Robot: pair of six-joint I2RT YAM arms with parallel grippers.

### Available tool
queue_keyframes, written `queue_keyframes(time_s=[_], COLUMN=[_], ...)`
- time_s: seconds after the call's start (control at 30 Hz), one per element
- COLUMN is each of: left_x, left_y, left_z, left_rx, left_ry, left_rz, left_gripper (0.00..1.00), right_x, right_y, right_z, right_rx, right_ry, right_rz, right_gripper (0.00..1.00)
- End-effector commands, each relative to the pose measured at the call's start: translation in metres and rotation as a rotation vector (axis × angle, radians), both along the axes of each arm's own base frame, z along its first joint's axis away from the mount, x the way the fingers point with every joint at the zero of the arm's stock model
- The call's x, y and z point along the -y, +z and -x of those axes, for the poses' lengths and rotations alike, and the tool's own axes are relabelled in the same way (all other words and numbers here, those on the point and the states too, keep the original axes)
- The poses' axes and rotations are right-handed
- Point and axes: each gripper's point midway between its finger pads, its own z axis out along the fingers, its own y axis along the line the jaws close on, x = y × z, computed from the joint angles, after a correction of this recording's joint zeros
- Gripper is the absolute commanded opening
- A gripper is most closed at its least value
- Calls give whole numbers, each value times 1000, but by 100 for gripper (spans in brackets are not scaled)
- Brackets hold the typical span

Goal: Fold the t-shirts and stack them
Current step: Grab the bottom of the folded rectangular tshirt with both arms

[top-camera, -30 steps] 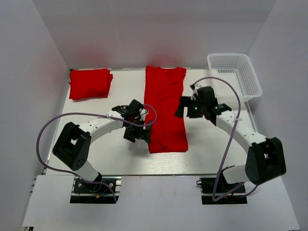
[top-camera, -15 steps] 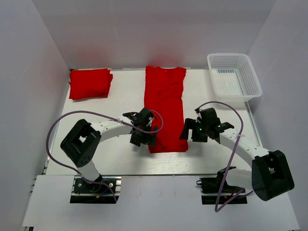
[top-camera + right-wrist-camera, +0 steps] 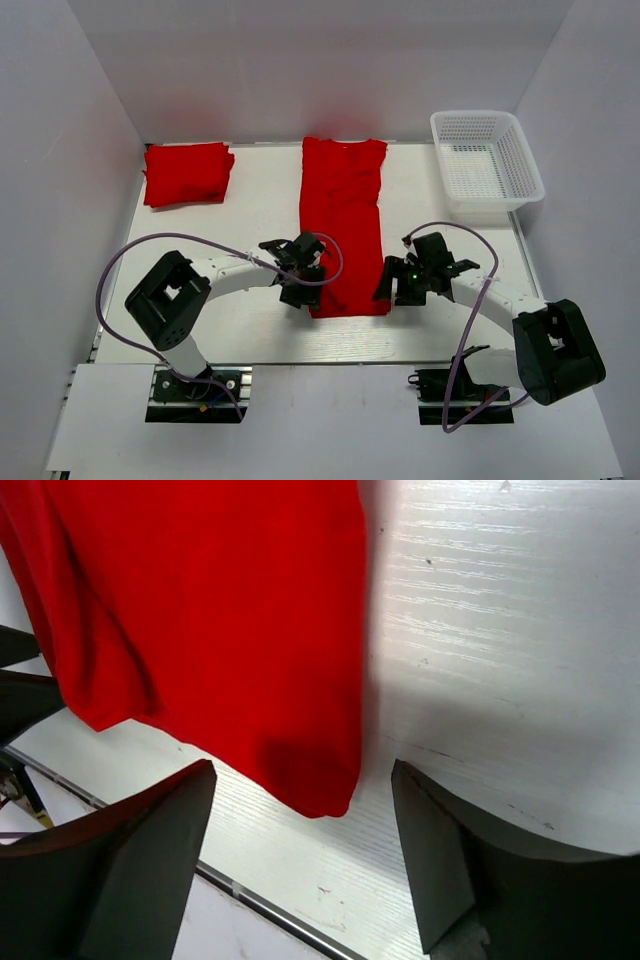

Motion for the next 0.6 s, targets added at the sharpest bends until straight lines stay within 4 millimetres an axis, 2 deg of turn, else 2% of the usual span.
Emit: queue_keyframes(time_s=[0.0,0.03,0.13,0.2,0.27,0.33,0.37,0.43,0.5,0.57], left_x=[-22,-17,-16,-17,-17,-22,-25,-37,-43,-38], left_y=[-44,-41,-46,-46,-47,-47,-47,-45,-37,-22], left_z=[43,43,43,47,46,50,51,54,56,56], left_rx=[-157,-148,-155,-165,-164,-167,-171,-177,-177,-160], left_ry=[-29,-41,-35,-35,-11,7,20,68,100,106], left_rz=[-110,-102,-134,-145,-149,-180,-195,-251,-268,-211], left_gripper=[61,61,52,43,36,5,0,0,0,0], right_x=[4,5,7,7,8,8,8,5,5,2], right_y=[-12,-14,-18,-20,-24,-25,-24,-21,-17,-11], right_z=[9,9,11,14,21,23,24,30,36,41], right_rx=[-36,-41,-59,-76,-102,-111,-112,-125,-119,-110], right_ry=[-6,-4,0,5,8,9,12,28,32,47], right_rz=[16,21,37,39,42,38,34,18,-2,-33], right_gripper=[76,73,67,67,58,44,29,3,0,0])
